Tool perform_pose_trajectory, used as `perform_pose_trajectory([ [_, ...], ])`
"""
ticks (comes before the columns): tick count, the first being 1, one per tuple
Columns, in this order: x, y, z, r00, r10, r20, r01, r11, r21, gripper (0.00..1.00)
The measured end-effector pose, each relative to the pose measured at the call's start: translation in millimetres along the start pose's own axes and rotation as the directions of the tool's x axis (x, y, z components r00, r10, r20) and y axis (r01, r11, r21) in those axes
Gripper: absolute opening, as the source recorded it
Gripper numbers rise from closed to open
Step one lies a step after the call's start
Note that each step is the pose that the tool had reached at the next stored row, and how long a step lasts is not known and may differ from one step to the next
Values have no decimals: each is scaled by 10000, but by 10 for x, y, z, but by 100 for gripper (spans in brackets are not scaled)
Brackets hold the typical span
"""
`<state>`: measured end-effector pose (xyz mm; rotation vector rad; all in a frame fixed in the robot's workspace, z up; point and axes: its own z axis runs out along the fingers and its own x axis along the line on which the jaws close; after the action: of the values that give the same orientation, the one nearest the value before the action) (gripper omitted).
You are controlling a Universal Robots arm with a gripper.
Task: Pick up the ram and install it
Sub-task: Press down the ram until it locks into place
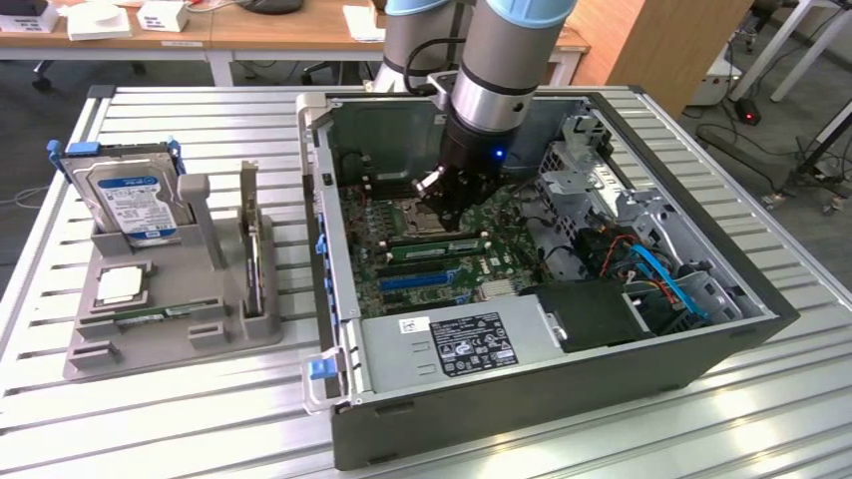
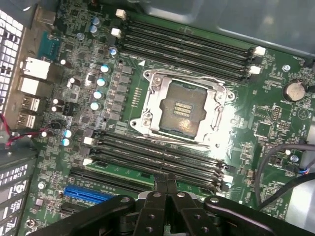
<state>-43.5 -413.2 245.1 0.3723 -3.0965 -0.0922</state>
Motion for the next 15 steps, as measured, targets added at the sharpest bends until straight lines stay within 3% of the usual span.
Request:
perform_pose_trajectory([
  [4,0,-1,0,10000,19,3,-19,10000,-1,9],
  [11,-1,0,1,9948,1020,63,-1020,9948,-19,9],
  [15,0,0,-3,9940,1089,50,-1089,9940,-12,9],
])
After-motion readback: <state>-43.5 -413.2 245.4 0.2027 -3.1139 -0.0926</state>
